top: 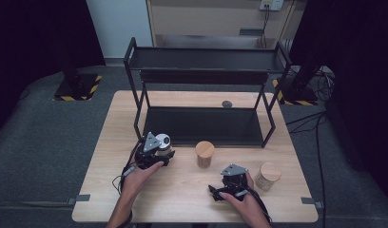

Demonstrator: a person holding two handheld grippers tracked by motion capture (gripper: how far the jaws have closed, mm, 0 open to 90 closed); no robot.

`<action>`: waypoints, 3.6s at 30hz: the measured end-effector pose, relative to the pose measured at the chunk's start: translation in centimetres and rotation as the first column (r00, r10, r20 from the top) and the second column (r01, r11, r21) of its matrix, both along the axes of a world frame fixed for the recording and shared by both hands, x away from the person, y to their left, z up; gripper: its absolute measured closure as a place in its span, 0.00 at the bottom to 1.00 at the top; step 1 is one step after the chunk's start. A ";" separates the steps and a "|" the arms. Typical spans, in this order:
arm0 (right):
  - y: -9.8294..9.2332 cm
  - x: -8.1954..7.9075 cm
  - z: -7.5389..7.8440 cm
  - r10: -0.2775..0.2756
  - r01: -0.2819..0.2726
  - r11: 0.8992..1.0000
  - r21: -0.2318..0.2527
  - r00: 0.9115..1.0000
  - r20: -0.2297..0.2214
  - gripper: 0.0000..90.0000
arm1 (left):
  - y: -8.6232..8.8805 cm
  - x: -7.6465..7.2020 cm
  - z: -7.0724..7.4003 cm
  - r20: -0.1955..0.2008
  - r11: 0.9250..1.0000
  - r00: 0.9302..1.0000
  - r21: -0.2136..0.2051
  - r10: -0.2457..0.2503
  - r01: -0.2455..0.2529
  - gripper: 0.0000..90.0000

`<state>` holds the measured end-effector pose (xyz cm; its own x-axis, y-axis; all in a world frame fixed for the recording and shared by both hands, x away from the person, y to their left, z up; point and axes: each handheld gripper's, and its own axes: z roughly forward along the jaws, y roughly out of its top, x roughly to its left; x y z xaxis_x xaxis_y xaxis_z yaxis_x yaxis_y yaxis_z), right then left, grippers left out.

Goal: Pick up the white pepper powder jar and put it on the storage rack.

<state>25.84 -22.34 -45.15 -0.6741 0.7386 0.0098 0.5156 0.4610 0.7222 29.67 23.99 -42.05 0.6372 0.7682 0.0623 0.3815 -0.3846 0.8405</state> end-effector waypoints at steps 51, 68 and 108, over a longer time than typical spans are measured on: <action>0.0 0.0 0.0 0.000 0.000 1.000 0.000 1.000 0.000 0.00 | -3.2 4.8 0.7 0.032 1.000 0.999 -0.001 0.017 -0.017 0.32; 0.0 0.0 0.0 0.000 0.000 1.000 0.000 1.000 0.000 0.00 | -4.1 7.0 0.5 0.033 1.000 0.999 -0.001 0.017 -0.017 0.32; 0.0 0.0 0.0 0.000 0.000 1.000 0.000 1.000 -0.001 0.00 | -5.6 10.4 -1.1 -0.024 0.999 0.999 0.001 0.045 -0.045 0.32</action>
<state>25.85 -22.34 -45.13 -0.6743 0.7384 0.0102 0.5162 0.4615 0.7215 40.05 18.42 -43.13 0.6031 0.7962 0.0474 0.4188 -0.3667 0.8307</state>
